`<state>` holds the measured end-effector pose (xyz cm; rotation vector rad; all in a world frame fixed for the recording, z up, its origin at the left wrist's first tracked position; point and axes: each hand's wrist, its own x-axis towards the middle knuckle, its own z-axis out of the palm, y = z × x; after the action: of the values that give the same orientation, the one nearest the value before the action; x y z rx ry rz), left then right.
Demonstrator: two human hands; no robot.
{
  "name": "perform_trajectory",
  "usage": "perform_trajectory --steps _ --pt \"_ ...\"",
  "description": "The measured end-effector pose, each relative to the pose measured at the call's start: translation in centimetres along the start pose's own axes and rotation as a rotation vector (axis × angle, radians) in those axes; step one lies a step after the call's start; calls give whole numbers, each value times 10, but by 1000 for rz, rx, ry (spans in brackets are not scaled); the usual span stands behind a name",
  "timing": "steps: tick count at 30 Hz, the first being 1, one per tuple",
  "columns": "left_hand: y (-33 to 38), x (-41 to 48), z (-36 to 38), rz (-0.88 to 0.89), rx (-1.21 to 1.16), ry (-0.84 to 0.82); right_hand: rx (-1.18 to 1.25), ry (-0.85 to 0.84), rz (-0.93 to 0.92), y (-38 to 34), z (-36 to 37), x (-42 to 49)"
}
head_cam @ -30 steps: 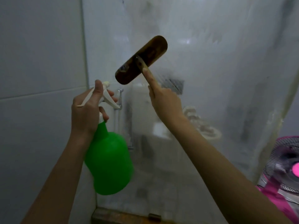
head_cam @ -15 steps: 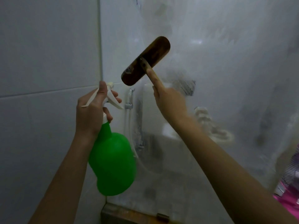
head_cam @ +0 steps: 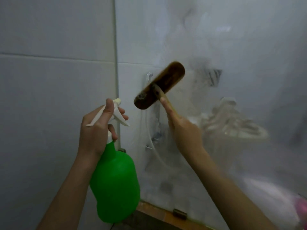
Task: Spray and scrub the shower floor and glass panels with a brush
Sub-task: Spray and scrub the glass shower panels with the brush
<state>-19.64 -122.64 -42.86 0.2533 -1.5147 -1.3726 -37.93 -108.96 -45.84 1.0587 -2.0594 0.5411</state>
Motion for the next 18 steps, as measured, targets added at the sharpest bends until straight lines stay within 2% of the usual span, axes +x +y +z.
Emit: perform_trajectory --steps 4,6,9,11,16,18 --pt "-25 -15 -11 -15 -34 -6 36 -84 95 31 19 -111" --pt "-37 -22 -17 -15 -9 -5 23 -76 57 24 30 -105" --pt "-46 -30 -20 -3 64 -11 -45 -29 -32 -13 48 -46" --pt "-45 -35 -19 -9 71 -5 -93 -60 -49 -24 53 -30" --pt "-35 -43 -18 -21 28 -21 -25 -209 115 15 23 -136" --pt "-31 -45 -21 -33 6 -29 22 -199 111 18 18 -150"
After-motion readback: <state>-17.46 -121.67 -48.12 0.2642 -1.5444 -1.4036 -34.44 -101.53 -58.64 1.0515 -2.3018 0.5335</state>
